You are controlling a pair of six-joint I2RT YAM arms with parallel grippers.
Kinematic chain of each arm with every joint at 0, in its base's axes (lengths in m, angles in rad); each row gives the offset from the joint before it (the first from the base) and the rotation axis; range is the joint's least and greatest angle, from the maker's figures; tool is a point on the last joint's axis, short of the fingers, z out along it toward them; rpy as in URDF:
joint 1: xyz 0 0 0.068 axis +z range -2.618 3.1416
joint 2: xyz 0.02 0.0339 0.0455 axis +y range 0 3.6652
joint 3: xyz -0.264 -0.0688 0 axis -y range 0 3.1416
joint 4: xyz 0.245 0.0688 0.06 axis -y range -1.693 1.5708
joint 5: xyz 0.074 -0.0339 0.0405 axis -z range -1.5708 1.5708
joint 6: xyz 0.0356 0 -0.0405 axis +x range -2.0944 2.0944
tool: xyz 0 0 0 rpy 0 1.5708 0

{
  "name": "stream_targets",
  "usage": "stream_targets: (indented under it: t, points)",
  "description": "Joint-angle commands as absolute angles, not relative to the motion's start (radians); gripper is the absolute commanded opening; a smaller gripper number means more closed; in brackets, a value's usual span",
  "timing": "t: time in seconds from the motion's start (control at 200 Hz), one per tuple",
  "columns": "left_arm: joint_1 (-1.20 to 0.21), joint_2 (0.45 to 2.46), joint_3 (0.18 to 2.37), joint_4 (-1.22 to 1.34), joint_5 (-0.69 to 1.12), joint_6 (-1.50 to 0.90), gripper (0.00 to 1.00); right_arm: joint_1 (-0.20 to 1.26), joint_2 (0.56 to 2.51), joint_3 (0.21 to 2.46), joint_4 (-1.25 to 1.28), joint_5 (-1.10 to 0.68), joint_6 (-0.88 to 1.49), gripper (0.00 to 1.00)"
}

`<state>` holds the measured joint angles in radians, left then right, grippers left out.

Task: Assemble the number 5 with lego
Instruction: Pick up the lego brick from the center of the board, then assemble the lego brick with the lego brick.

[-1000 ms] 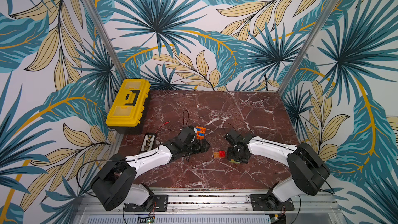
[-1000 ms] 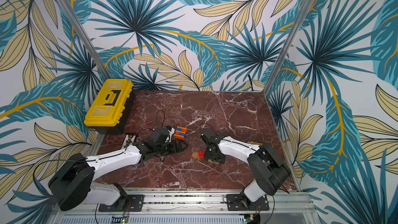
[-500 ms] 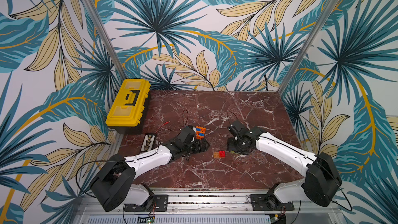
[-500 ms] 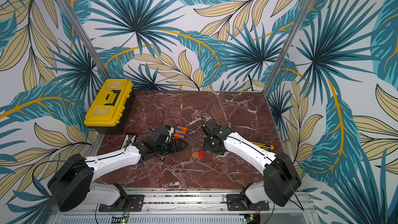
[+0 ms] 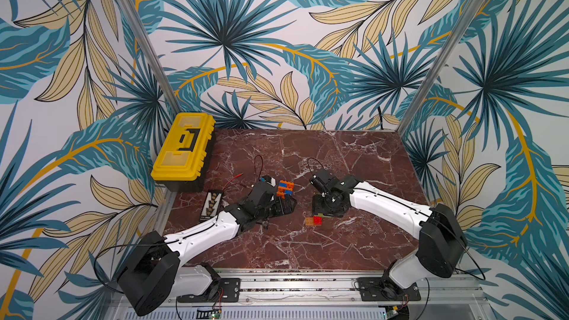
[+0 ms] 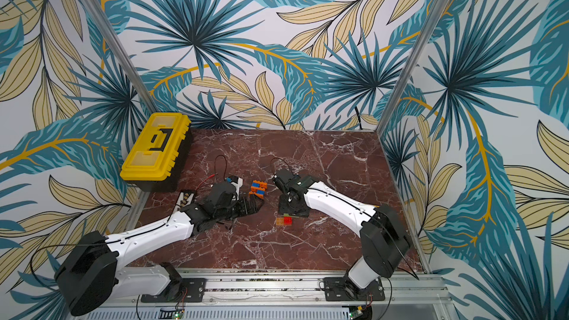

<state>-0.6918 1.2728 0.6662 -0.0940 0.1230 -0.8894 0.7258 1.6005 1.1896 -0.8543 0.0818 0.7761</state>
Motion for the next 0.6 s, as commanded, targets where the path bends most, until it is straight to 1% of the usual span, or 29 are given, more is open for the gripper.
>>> stream_targets:
  t: [0.0, 0.596]
  points:
    - [-0.684, 1.244, 0.63, -0.092, 0.094, -0.897, 1.0, 0.747, 1.627, 1.219, -0.896, 0.106, 0.758, 0.62]
    - [-0.677, 1.227, 0.61, -0.1, 0.08, -0.913, 1.0, 0.788, 1.727, 1.265, -0.897, 0.122, 0.756, 0.62]
